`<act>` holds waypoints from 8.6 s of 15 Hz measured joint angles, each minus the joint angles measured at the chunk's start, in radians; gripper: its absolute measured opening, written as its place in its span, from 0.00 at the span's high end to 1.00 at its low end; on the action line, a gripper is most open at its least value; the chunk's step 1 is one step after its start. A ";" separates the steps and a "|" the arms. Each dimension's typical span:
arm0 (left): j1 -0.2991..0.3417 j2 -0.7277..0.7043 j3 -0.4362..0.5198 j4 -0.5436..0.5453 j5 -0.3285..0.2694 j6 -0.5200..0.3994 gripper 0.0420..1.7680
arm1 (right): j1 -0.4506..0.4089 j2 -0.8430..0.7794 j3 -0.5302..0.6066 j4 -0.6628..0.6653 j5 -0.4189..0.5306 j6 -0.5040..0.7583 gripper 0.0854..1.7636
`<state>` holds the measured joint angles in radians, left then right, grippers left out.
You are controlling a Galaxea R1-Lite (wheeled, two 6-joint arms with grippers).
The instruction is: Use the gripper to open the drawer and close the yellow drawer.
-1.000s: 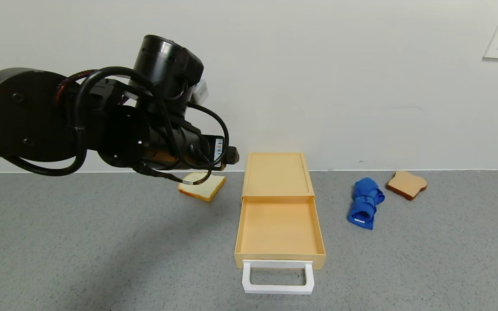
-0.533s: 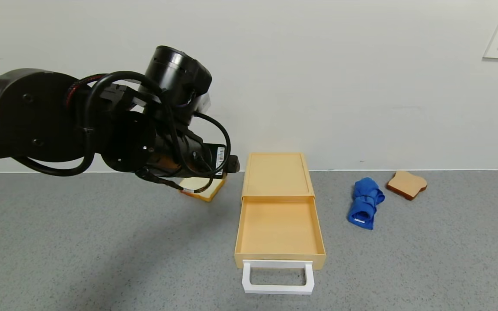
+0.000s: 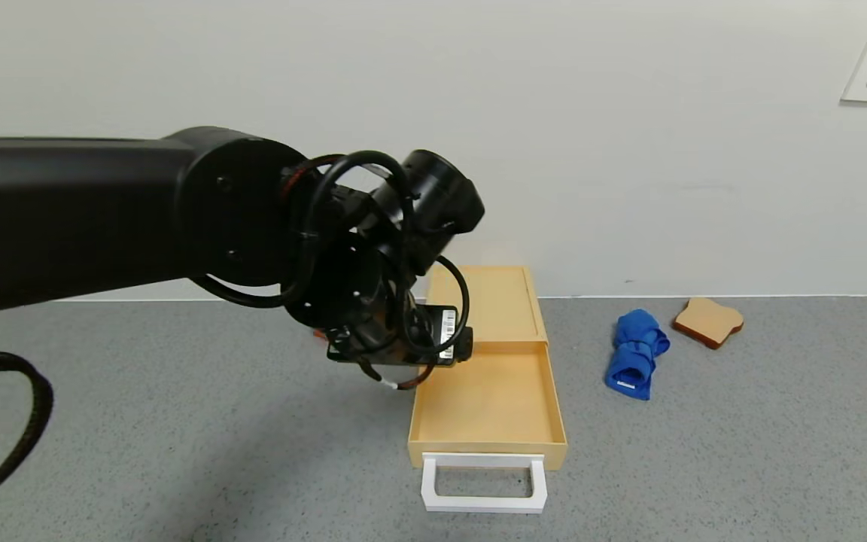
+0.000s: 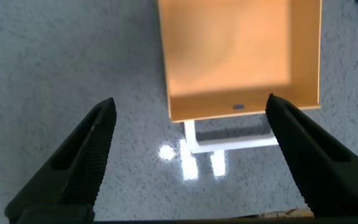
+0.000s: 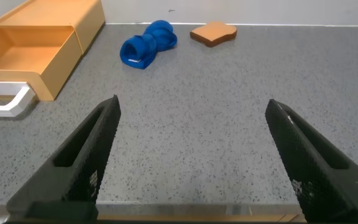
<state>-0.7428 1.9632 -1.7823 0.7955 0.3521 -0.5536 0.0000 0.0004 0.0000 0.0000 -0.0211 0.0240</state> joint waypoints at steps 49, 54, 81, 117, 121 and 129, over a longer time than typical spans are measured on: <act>-0.216 0.465 -0.197 -0.007 0.000 -0.325 0.02 | 0.000 0.000 0.000 0.000 0.000 0.000 0.03; -0.209 0.469 -0.198 -0.044 0.049 -0.275 0.02 | 0.000 0.000 0.000 0.000 0.000 0.000 0.03; -0.105 0.506 -0.198 -0.369 0.068 0.016 0.02 | 0.000 0.000 0.000 0.000 0.000 0.000 0.03; -0.063 0.407 -0.194 -0.462 0.124 0.257 0.02 | 0.000 0.000 0.000 0.000 0.000 0.000 0.03; -0.035 0.252 -0.189 -0.419 0.180 0.292 0.02 | 0.000 0.000 0.000 0.000 0.000 0.000 0.03; 0.154 -0.086 -0.001 -0.427 0.140 0.407 0.02 | 0.000 0.000 0.000 0.000 0.000 0.000 0.03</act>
<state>-0.5891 1.8770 -1.7832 0.3689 0.4926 -0.1470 0.0000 0.0004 0.0000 0.0000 -0.0215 0.0245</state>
